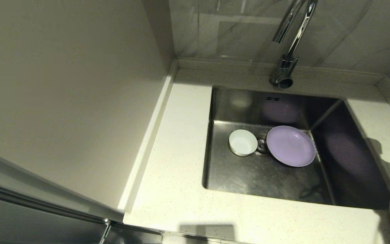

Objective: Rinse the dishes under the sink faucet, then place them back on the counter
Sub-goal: Put a plate into the sink

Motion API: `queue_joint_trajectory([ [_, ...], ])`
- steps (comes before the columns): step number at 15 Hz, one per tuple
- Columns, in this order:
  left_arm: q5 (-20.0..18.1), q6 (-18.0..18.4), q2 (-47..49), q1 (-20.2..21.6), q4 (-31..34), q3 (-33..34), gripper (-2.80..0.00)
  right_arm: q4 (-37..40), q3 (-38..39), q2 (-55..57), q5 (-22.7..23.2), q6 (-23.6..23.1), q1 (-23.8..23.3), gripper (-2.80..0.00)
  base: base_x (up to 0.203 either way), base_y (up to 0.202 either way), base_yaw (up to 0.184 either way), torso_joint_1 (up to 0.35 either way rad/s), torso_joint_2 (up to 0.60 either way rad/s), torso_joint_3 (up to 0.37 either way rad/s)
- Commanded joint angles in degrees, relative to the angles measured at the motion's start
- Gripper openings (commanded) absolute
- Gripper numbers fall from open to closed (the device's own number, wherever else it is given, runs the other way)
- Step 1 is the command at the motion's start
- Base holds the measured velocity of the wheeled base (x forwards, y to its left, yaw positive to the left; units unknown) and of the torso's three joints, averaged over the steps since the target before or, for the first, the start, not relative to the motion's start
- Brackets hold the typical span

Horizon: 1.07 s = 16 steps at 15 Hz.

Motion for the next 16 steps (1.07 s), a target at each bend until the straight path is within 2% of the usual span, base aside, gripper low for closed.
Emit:
queue_joint_trajectory([
  [1, 0.0, 0.0, -0.2, 0.0, 0.0, 0.0, -2.80, -1.6, 0.4, 1.9, -0.4, -0.1, 0.0, -2.80, 0.000, 0.000, 0.000, 0.000, 0.00, 0.000],
  [2, 0.0, 0.0, -0.2, 0.0, 0.0, 0.0, -2.80, -1.6, 1.6, 1.9, -0.9, -0.1, 0.0, -2.80, 0.000, 0.000, 0.000, 0.000, 0.00, 0.000],
  [5, 0.0, 0.0, -0.2, 0.0, 0.0, 0.0, -2.80, -1.7, 7.8, -1.0, -7.5, 0.3, 0.0, -2.80, 0.000, 0.000, 0.000, 0.000, 0.00, 0.000],
  [7, 0.0, 0.0, -0.2, 0.0, 0.0, 0.0, -2.80, -1.6, 12.7, -5.4, -9.4, 0.3, -0.1, -2.80, 0.000, 0.000, 0.000, 0.000, 0.00, 0.000],
  [9, 0.0, 0.0, -0.2, 0.0, 0.0, 0.0, -2.80, -0.9, 17.2, -10.9, -9.6, -0.8, -1.3, -2.80, 0.000, 0.000, 0.000, 0.000, 0.00, 0.000],
  [10, 0.0, 0.0, -0.2, 0.0, 0.0, 0.0, -2.80, 0.2, 19.2, -13.6, -9.4, -2.7, -3.3, -2.80, 0.000, 0.000, 0.000, 0.000, 0.00, 0.000],
  [12, 0.0, 0.0, -0.2, 0.0, 0.0, 0.0, -2.80, 2.0, 23.1, -16.7, -7.4, -4.7, -5.7, -2.80, 0.000, 0.000, 0.000, 0.000, 0.00, 0.000],
  [16, 0.0, 0.0, -0.2, 0.0, 0.0, 0.0, -2.80, 2.3, 24.4, -17.3, -6.7, -4.2, -3.6, -2.80, 0.000, 0.000, 0.000, 0.000, 0.00, 0.000],
])
